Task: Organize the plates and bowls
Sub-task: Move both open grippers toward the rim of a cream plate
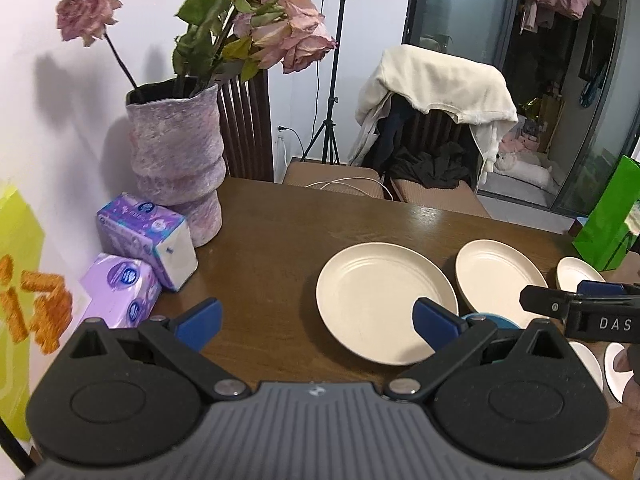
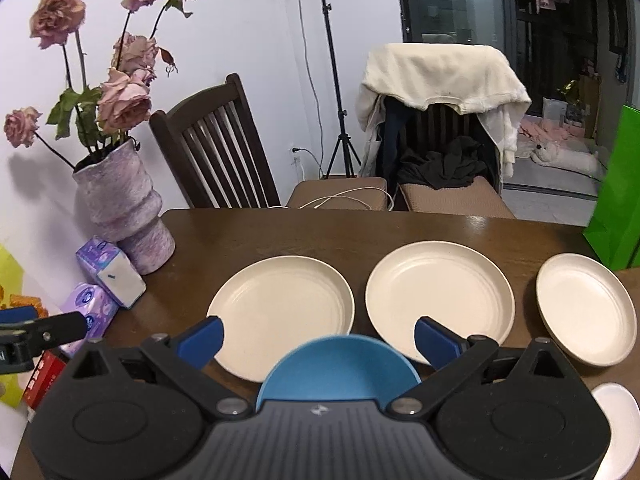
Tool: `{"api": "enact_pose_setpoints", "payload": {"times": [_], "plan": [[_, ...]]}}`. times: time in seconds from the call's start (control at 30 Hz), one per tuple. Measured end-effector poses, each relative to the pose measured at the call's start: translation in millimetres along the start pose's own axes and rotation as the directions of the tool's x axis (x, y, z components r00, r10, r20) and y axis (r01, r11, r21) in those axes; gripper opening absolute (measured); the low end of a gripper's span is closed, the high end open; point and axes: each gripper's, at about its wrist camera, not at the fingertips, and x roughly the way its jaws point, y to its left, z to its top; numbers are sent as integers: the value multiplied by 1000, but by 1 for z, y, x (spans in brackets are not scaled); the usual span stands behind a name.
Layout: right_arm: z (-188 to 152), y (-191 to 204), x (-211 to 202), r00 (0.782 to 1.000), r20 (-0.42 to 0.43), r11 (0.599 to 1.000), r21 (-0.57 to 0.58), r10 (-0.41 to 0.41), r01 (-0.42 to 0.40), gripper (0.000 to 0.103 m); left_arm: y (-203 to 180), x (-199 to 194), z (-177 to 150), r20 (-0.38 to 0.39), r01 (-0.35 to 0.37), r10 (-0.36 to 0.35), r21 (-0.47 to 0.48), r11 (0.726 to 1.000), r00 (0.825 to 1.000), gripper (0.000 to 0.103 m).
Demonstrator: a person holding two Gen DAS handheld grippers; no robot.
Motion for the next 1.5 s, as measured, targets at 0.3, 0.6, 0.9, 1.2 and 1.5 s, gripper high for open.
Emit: {"api": "enact_pose_setpoints", "payload": {"times": [0.3, 0.6, 0.9, 1.2, 1.5], "plan": [[25, 2, 52, 999, -51, 999, -48, 18, -21, 99, 9, 49, 20, -36, -1, 0, -25, 1000, 999, 103], [53, -1, 104, 992, -113, 995, -71, 58, -66, 98, 16, 98, 34, -73, -10, 6, -51, 999, 997, 103], [65, -17, 157, 977, -189, 993, -38, 100, -109, 88, 22, 148, 38, -121, -18, 8, -77, 997, 993, 103], [59, -25, 205, 955, -278, 993, -23, 107, -118, 67, 29, 186, 28, -179, -18, 0, -102, 995, 984, 103], [50, -37, 232, 941, -318, 993, 11, 113, -115, 52, 35, 216, 14, -251, -9, -26, -138, 990, 968, 103]]}}
